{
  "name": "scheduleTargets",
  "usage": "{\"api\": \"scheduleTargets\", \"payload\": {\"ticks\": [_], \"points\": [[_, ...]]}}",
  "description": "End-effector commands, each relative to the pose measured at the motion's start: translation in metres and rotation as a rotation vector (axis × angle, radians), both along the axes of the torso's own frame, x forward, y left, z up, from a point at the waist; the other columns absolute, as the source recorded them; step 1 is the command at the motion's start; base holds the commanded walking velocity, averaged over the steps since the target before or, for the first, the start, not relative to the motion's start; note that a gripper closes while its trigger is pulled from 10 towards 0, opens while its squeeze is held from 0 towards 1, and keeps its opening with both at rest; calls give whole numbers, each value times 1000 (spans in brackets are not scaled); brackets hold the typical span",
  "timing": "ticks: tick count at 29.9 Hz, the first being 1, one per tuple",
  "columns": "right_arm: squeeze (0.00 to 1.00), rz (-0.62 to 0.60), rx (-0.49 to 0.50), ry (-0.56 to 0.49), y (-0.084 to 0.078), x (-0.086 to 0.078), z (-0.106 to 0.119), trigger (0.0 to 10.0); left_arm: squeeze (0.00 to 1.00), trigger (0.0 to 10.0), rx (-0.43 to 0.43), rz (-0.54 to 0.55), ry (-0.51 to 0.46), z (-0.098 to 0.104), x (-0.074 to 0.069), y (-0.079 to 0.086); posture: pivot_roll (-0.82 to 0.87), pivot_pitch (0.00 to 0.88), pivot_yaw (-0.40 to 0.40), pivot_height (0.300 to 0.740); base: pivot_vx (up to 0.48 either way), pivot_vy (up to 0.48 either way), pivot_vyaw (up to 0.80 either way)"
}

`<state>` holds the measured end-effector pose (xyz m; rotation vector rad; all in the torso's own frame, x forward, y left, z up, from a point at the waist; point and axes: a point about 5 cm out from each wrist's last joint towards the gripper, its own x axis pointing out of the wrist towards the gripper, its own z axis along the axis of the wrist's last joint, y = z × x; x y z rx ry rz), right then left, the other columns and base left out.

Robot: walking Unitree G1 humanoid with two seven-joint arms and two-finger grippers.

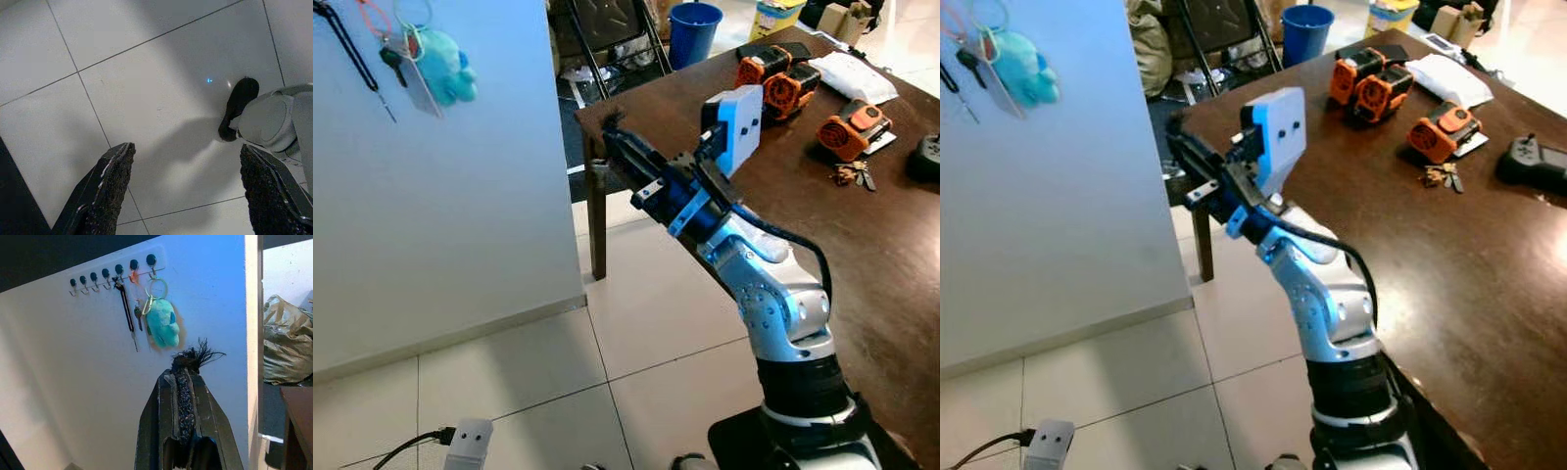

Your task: Hang keys on a hook

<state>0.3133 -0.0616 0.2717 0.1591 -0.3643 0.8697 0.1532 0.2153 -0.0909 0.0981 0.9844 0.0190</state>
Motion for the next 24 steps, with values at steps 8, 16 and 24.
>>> {"api": "scheduleTargets", "payload": {"ticks": [8, 16, 24], "points": [[0, 10, -10, -7, 3, 0, -3, 0, 0, 10000, -23, 34, 37, -4, -9, -1, -72, 69, 68, 740, 0, 120, 763], [0, 20, -9, -16, 5, 0, -2, 0, 0, 10000, -17, 28, 34, -3, -7, -1, -68, 66, 68, 740, 0, 0, 763], [0, 34, 2, -27, 7, -1, 0, 0, 0, 10000, -15, 24, 30, -3, -6, -1, -60, 67, 70, 740, 0, 0, 763]]}}
